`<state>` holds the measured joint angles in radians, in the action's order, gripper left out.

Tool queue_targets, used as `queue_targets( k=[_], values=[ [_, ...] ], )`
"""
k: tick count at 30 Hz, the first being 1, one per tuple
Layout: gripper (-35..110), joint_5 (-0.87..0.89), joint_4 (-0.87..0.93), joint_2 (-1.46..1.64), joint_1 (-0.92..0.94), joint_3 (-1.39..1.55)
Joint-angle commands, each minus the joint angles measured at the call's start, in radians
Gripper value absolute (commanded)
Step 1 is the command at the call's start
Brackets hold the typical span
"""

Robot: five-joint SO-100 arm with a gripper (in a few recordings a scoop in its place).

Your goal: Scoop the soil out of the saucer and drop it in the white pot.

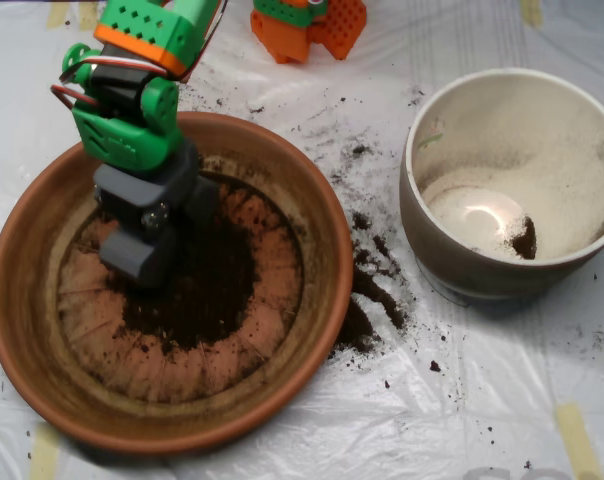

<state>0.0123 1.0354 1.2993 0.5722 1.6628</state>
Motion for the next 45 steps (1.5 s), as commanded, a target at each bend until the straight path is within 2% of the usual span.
queue_targets(
  k=[1, 14, 22, 36, 45],
  values=[
    [0, -0.014, 0.018, 0.029, 0.003, -0.015],
    [-1, -0.074, 0.109, 0.06, -0.023, -0.092],
    [-1, -0.06, 0.207, 0.253, -0.092, -0.097],
    [-1, -0.107, 0.324, 0.637, -0.342, -0.072],
    [-1, -0.14, 0.405, 0.661, -0.549, -0.216]
  ],
)
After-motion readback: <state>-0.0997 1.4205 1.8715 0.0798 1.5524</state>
